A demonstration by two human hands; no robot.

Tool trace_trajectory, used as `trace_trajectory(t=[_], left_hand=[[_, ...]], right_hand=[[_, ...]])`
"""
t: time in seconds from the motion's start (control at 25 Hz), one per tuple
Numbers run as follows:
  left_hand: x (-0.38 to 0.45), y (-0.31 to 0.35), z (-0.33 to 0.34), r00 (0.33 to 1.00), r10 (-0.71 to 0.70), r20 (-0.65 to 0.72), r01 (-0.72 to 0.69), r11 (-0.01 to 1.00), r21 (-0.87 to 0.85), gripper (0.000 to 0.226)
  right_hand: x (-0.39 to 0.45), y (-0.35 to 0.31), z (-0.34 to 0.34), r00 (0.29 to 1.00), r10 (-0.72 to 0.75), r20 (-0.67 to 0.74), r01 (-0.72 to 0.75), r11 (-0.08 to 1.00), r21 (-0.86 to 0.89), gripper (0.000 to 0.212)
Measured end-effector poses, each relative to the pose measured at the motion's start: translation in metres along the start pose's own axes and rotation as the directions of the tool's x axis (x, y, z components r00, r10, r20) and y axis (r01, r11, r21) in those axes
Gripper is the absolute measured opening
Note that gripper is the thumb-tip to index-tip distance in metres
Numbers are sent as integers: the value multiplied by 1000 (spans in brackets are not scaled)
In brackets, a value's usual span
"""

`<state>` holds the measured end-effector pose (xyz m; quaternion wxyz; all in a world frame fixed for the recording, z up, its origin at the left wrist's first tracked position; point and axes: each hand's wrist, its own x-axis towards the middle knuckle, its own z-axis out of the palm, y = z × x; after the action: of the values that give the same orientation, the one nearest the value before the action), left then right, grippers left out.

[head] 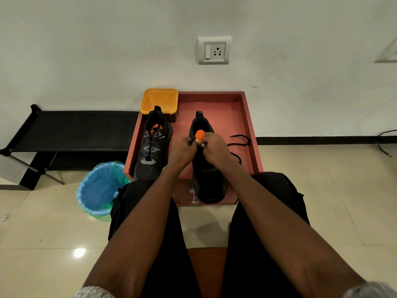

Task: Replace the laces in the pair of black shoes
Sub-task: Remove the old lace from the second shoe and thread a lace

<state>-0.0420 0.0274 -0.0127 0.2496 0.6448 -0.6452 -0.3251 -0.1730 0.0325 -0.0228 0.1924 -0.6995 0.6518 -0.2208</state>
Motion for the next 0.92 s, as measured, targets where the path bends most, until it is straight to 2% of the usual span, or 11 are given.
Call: trace_trajectory(t=[0.12, 0.2, 0.28, 0.32, 0.36, 0.4, 0.48, 0.52, 0.6, 0.8, 0.92], left_hand=[[0, 1, -1, 1000, 1, 3, -1, 1000, -6, 43], [-1, 2, -2, 1000, -2, 3, 2, 1000, 1, 43], [-1, 2, -3, 1000, -7, -3, 7, 1000, -12, 43], [-1, 1, -3, 1000, -11, -4, 11, 1000, -24, 43], [-2, 1, -2, 1000, -12, -4, 12, 1000, -29, 43], [-2, 0, -2, 1000, -12, -2, 12, 1000, -29, 42], [-2, 0, 0, 1000, -12, -12, 11, 999, -42, 39], [-3, 1, 1, 1000, -10, -19, 9, 999, -44, 36], [-6, 3, 3, 999, -2, -35, 2, 1000, -21, 30], [-8, 6, 2, 997, 13, -72, -14, 1000, -8, 14], [-3, 1, 1, 998, 0, -66, -7, 994, -109, 15]], right_hand=[[-2, -6, -14, 972, 232, -31, -213, 934, 287, 13], [3, -2, -24, 850, 522, -70, -358, 670, 651, 18], [5, 6, -35, 661, 749, -33, -358, 355, 864, 23], [5, 12, -42, 585, 810, -31, -380, 308, 872, 26], [5, 18, -45, 543, 837, -72, -452, 363, 815, 30], [3, 18, -48, 538, 827, -166, -551, 494, 673, 35], [-3, 12, -41, 709, 654, -263, -549, 747, 375, 32], [-5, 7, -34, 799, 556, -229, -480, 819, 315, 22], [-9, -2, -21, 890, 438, -128, -394, 879, 270, 19], [-4, -4, -17, 934, 336, -119, -310, 930, 198, 23], [1, 3, -24, 932, 359, -57, -328, 898, 295, 31]])
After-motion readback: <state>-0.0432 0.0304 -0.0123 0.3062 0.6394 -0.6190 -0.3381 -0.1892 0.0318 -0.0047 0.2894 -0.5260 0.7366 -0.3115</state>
